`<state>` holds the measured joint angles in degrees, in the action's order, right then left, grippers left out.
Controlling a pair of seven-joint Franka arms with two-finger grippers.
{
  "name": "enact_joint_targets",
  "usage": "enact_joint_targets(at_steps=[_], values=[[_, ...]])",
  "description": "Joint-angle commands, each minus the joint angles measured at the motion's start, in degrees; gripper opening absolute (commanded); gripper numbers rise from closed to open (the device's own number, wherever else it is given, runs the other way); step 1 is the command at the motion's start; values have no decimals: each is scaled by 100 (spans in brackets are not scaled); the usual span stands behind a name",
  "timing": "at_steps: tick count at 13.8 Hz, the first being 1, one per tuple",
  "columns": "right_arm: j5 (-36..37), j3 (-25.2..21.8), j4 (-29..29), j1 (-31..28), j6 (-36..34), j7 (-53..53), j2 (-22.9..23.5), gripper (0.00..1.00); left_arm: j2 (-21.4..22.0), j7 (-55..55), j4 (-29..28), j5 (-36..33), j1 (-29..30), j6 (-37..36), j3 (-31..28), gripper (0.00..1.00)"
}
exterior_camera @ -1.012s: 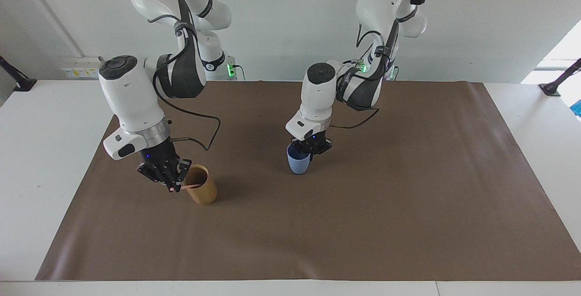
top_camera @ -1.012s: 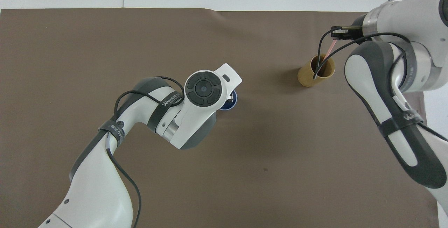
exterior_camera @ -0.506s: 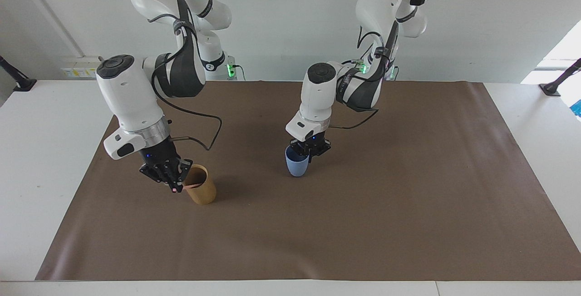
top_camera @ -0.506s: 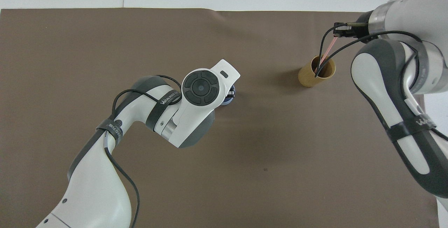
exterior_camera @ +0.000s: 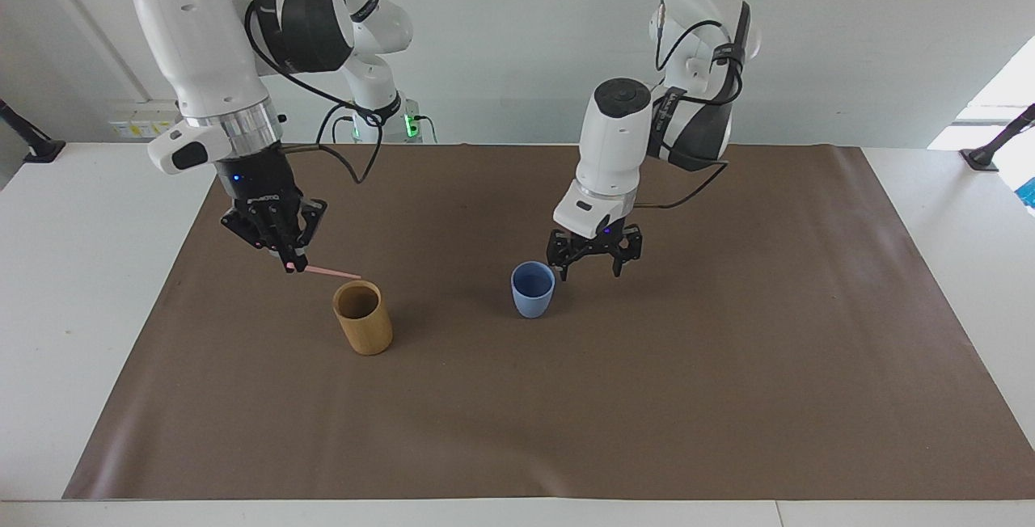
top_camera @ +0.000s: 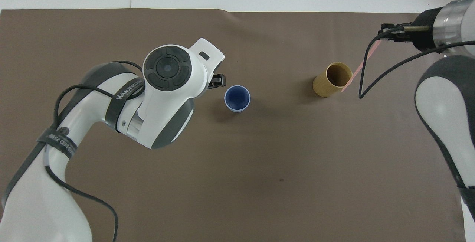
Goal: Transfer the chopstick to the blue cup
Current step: 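Lift the pink chopstick with the right gripper while the left gripper withdraws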
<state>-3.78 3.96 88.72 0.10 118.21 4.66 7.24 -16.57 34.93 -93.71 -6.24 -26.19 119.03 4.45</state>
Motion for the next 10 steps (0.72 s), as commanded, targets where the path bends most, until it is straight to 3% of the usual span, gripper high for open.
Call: enact_joint_targets(at_steps=[1, 5, 8, 10], values=[[-114, 43, 286, -2, 70, -27, -267, 0, 521, -686, -42, 191, 472, -573, 47, 100], [-80, 52, 321, 752, 324, 867, -267, 0, 1050, -1943, -95, 351, 1237, -1443, 38, 100], [-53, 52, 453, 1297, 1132, 1045, -75, 0, 1278, -2751, -104, 360, 1747, -1961, 38, 100], [-44, 52, 445, 1658, 1283, 1387, 31, 0, 1419, -3358, -104, 369, 2089, -2261, 38, 100]])
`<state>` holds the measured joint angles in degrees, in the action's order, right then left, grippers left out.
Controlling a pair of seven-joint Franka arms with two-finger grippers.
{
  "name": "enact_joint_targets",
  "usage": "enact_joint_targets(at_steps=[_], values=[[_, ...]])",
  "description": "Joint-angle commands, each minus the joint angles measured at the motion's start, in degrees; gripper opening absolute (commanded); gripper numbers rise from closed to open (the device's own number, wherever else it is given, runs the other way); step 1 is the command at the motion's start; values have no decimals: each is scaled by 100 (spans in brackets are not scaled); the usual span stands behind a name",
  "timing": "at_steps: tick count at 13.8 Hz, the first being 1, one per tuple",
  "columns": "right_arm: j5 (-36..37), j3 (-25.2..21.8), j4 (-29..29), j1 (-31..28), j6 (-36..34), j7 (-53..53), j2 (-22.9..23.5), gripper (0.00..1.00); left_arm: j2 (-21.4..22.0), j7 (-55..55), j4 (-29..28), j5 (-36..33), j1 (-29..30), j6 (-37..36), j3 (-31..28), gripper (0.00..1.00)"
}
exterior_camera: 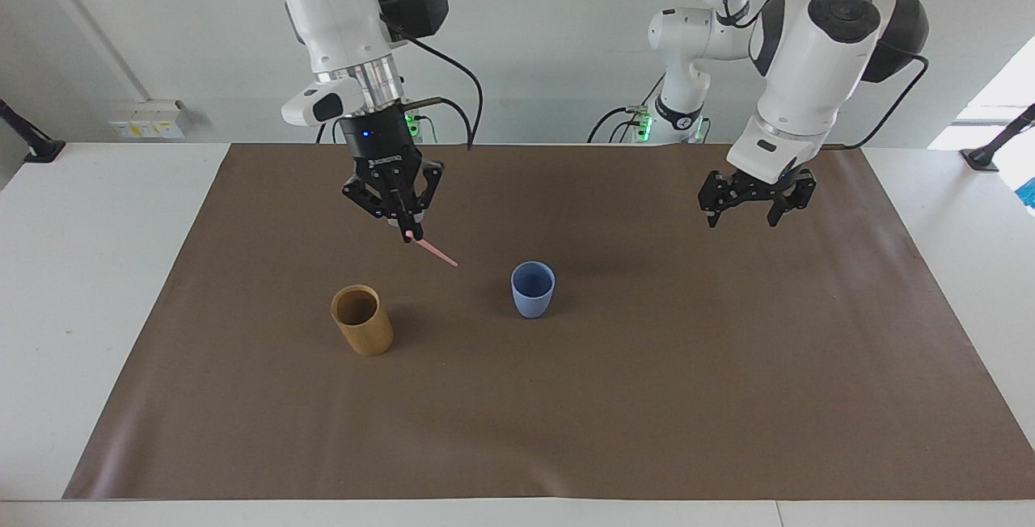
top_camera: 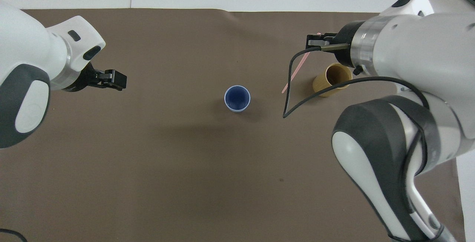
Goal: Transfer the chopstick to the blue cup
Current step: 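Carry the chopstick over the blue cup with the right gripper and lower it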
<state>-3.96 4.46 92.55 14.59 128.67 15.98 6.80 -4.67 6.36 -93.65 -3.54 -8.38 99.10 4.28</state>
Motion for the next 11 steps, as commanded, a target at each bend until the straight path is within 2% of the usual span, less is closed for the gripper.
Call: enact_joint_targets(at_steps=[1, 5, 11], values=[[-17, -7, 62, 402, 290, 422, 102, 0, 317, -756, -110, 108, 485, -303, 56, 100], [53, -7, 79, 659, 562, 494, 269, 0, 678, -1531, -110, 442, 1066, -707, 38, 100], [229, 2, 272, 764, 1053, 485, 401, 0, 924, -1840, -22, 373, 1181, -1181, -24, 100]])
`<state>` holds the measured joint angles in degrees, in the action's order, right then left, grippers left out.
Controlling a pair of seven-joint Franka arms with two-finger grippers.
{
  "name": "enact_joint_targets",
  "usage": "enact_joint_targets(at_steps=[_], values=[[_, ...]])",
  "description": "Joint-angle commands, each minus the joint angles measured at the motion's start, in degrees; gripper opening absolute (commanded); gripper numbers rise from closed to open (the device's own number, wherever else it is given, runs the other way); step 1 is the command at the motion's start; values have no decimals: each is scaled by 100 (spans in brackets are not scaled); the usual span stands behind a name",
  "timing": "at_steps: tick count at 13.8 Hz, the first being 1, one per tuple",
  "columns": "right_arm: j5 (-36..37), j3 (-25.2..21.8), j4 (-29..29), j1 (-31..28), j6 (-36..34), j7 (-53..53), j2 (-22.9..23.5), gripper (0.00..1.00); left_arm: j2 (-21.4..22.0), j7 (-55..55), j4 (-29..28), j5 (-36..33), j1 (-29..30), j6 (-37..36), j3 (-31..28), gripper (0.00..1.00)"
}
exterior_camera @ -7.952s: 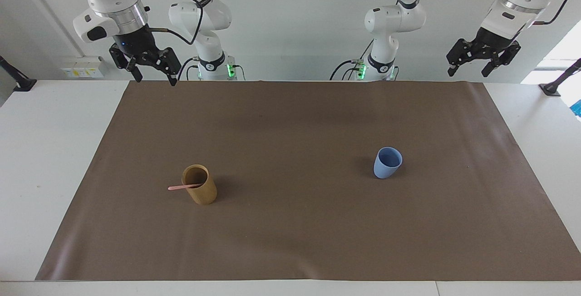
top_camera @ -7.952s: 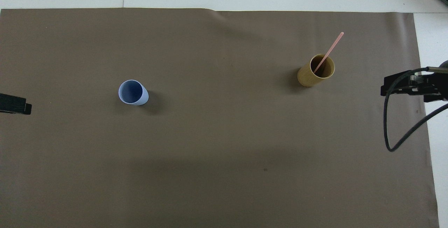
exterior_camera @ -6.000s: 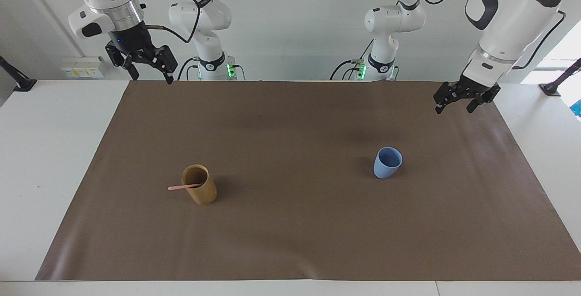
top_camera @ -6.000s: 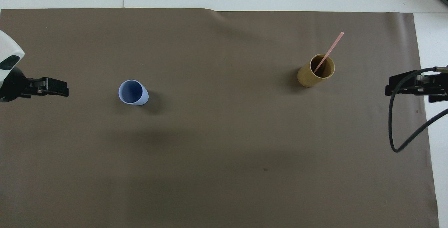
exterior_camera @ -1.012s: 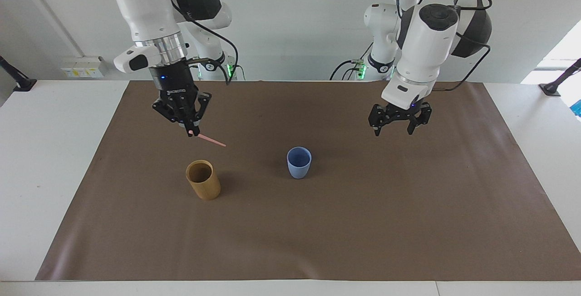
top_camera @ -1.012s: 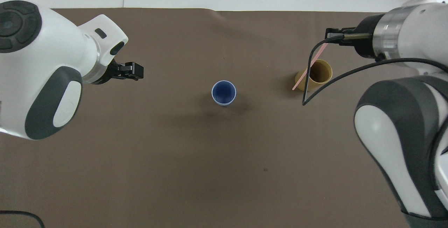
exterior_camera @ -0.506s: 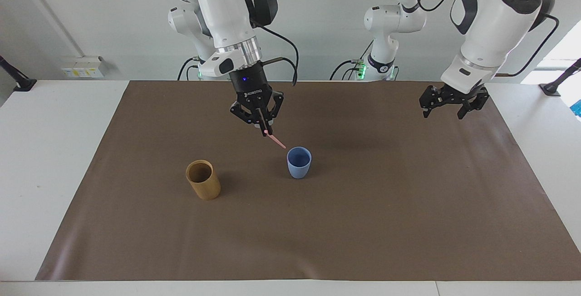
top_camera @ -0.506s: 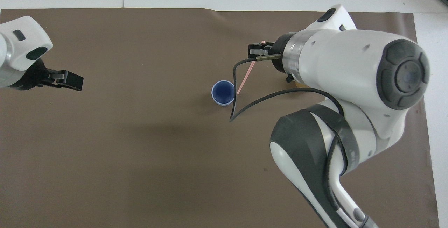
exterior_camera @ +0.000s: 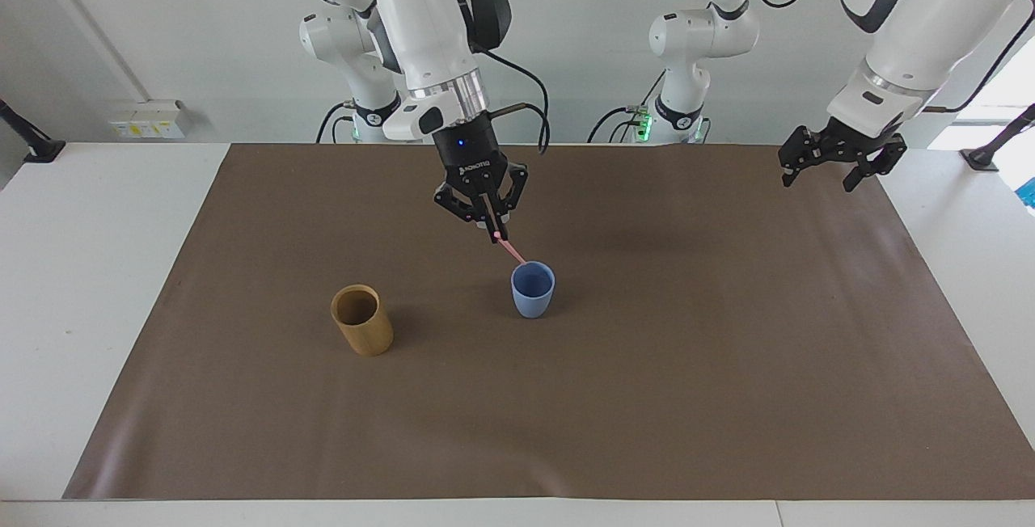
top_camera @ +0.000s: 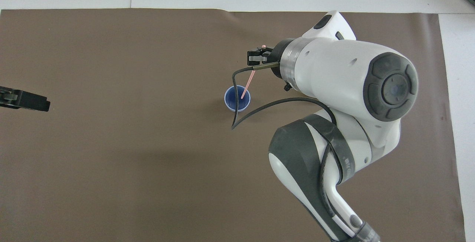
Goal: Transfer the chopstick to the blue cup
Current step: 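Carry the chopstick over the blue cup with the right gripper and lower it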
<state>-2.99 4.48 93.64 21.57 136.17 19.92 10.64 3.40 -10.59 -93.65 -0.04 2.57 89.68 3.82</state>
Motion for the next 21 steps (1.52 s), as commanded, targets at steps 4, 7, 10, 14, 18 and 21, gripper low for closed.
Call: enact_joint_targets(at_steps=[4, 7, 10, 14, 18, 21], values=[[141, 0, 479, 137, 622, 48, 18, 0, 134, 310, 22, -111, 24, -417, 84, 100], [141, 0, 611, 146, 674, 21, 9, 0, 204, 374, -74, 47, 68, -337, 93, 100], [123, 9, 751, 198, 683, 22, -9, 0, 196, 400, -75, 161, 76, -285, 75, 100], [123, 0, 752, 216, 674, 4, -18, 28, 161, 392, -5, 197, 24, -249, 49, 100], [97, 9, 612, 321, 578, 231, -9, 39, 179, 409, 39, 206, -2, -425, 84, 100], [97, -9, 620, 234, 351, 250, -184, 88, 205, 357, 197, 206, 50, -574, 49, 100]])
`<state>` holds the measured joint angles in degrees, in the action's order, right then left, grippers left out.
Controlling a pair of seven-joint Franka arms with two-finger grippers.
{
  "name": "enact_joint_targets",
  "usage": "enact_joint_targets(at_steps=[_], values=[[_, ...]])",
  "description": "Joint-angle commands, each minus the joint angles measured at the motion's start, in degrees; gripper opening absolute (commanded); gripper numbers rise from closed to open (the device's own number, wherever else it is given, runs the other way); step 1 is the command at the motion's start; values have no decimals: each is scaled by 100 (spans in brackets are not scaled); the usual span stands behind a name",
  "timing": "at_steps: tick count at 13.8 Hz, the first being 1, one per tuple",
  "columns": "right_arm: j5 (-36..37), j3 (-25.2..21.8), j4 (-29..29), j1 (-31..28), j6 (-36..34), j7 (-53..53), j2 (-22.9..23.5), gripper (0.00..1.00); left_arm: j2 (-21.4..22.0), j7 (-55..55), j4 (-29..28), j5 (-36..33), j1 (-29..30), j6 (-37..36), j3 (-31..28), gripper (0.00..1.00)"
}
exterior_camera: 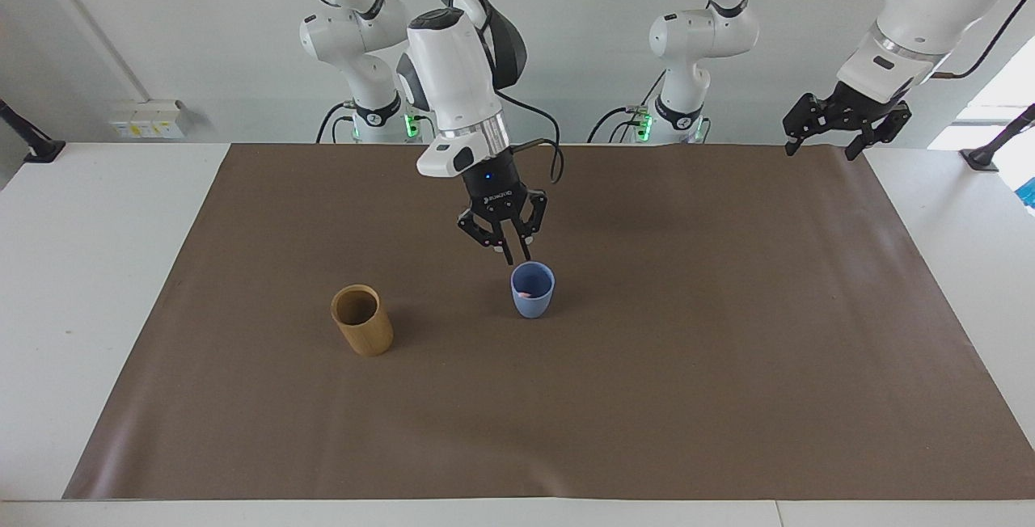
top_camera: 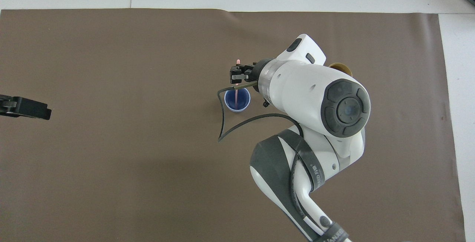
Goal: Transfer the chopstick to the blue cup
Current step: 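Carry the chopstick over the blue cup with the right gripper and lower it, then open the right gripper, releasing the chopstick, and withdraw it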
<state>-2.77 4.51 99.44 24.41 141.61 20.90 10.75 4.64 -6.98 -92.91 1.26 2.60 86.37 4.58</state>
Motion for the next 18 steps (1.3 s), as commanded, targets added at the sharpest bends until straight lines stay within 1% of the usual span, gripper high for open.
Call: enact_joint_targets(at_steps=[1, 2, 5, 7, 9, 10, 11, 12, 13, 14, 15, 16, 18], values=[[75, -29, 49, -155, -378, 125, -326, 97, 107, 4, 124, 76, 48, -252, -27, 100], [83, -29, 58, -304, -641, 73, -484, 100, 142, 4, 98, 76, 57, -269, -27, 100], [101, -38, 84, -778, -1739, -225, -994, 100, 152, 4, 89, 76, 66, -304, -27, 100], [101, -38, 75, -1139, -2442, -436, -1267, 100, 152, 4, 124, 76, 48, -497, -18, 100], [110, -55, 23, -1455, -3180, -577, -1443, 100, 143, -13, 133, 76, 4, -445, 8, 100], [110, -73, -38, -1613, -3436, -717, -1479, 100, 143, -14, 133, 85, -5, -445, 17, 100], [110, -73, -213, -1798, -3717, -840, -1470, 100, 143, -14, 133, 85, -5, -436, 26, 100], [118, -64, -519, -1991, -4294, -859, -1383, 100, 134, -14, 141, 85, -5, -428, 26, 100], [145, -73, -818, -2106, -4718, -868, -1243, 100, 125, 4, 141, 85, -5, -428, 26, 100], [345, -73, -1073, -2194, -4992, -903, -1172, 100, 125, 30, 141, 85, -5, -401, 26, 100], [652, -64, -1250, -2204, -5142, -1025, -1067, 100, 125, 39, 141, 94, -5, -401, 26, 100], [785, -56, -1365, -2195, -5361, -1105, -962, 100, 125, 30, 141, 94, -5, -401, 26, 100], [699, -64, -1848, -2230, -5775, -1167, -698, 100, 117, 39, 141, 146, -5, -375, 26, 100]])
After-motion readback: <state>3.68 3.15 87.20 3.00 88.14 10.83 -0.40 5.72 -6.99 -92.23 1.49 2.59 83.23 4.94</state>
